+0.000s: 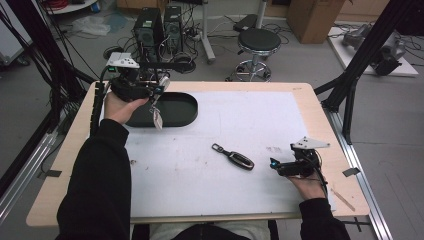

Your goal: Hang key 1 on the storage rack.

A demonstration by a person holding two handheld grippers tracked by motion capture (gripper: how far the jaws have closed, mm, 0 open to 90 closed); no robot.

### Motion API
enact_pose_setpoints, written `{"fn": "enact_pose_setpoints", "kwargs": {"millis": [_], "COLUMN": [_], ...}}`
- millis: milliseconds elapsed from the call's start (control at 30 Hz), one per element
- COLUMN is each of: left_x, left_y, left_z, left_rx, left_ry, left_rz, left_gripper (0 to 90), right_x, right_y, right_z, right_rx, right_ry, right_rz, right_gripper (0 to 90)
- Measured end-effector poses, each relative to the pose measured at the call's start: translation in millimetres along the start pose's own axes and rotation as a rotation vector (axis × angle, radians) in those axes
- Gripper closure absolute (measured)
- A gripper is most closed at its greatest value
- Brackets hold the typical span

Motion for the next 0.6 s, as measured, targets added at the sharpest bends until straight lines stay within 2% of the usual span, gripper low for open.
{"fn": "enact_pose_setpoints", "kwargs": {"millis": [33,133,200,333,433,600], "left_x": [-5.0,-10.1,-17.7,-25.6,-37.3,-45.8], "left_y": [0.8,2.1,4.4,6.6,9.9,11.5], "left_z": [2.5,5.8,9.1,13.4,19.5,22.4], "left_rx": [-0.015,-0.020,-0.024,-0.034,-0.058,-0.073], "left_ry": [-0.012,-0.014,-0.034,-0.029,-0.037,-0.052], "left_rz": [-0.004,-0.016,-0.032,-0.055,-0.069,-0.072], "left_gripper": [74.7,74.7,74.7,74.7,74.7,74.7], "right_x": [0.1,0.0,-0.1,0.2,0.1,-0.2], "right_y": [-0.1,-0.5,-0.3,-0.6,-1.0,-0.3], "right_z": [-0.4,-2.4,-2.4,-1.2,-1.5,-2.0], "right_rx": [0.003,0.009,0.010,0.008,0.011,0.015], "right_ry": [-0.002,-0.001,-0.002,-0.005,0.004,-0.001], "right_rz": [0.000,-0.001,-0.003,0.001,0.000,-0.006], "right_gripper": [0.8,0.8,0.8,0.8,0.8,0.8]}}
Point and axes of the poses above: each handheld gripper's, and its own axes: y roughly backward along the jaws, x roughly out of its underside, z roughly to its left, the point moved 2 cm from there along -y, roughly forward along the jaws, and after that the axes turned 13 degrees about -y, right-handed, at the moved point
